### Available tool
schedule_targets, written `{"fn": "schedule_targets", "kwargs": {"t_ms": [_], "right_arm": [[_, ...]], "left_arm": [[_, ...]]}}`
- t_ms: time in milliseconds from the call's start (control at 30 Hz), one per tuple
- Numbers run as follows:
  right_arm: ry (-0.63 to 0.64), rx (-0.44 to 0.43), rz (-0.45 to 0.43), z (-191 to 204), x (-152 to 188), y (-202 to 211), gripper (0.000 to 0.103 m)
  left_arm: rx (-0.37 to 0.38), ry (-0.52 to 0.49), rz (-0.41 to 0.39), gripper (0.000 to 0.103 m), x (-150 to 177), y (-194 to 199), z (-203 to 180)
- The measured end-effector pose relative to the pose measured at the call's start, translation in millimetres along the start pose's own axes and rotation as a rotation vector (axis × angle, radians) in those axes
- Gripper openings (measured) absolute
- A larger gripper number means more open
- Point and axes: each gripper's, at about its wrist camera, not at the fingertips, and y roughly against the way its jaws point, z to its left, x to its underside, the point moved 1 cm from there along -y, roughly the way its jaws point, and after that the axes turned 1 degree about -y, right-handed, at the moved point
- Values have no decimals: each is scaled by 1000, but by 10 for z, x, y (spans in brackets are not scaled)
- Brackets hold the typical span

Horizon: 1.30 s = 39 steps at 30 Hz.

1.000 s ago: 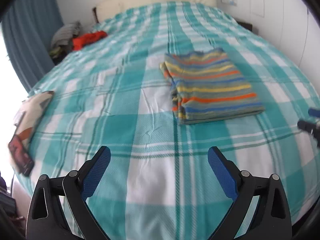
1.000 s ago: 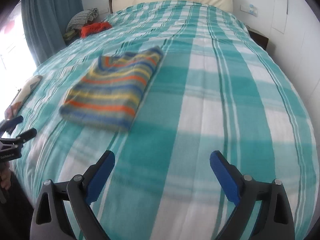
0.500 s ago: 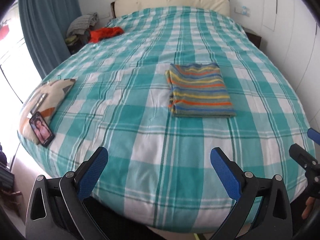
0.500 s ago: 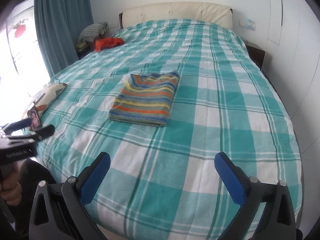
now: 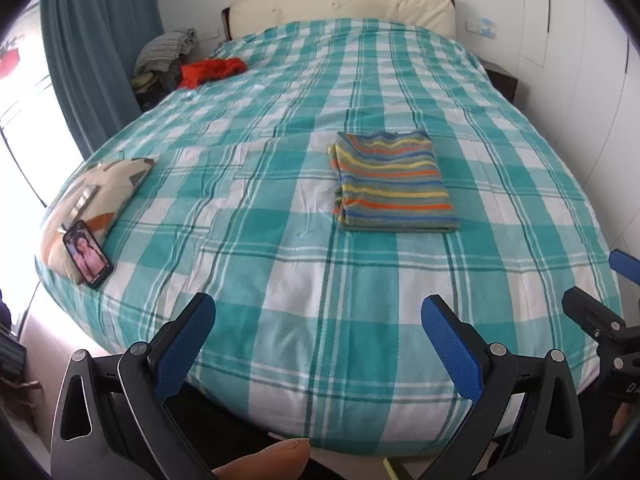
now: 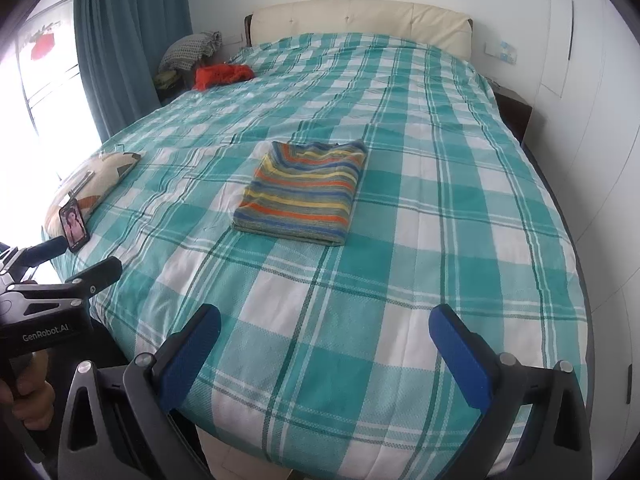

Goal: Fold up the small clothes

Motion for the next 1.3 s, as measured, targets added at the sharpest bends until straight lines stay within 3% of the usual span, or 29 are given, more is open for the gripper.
{"fn": "schedule_targets", "kwargs": {"t_ms": [433, 900, 1300], "right_arm": [[96, 35, 8, 253, -93, 330, 103], [58, 93, 17, 123, -99, 389, 103], [53, 119, 14, 72, -86, 383, 102]], "left_arm": [[31, -3, -17, 103, -48, 210, 53], [-20, -39, 7, 103, -28, 176, -42], [10, 10, 40, 103, -33, 89, -27]]}}
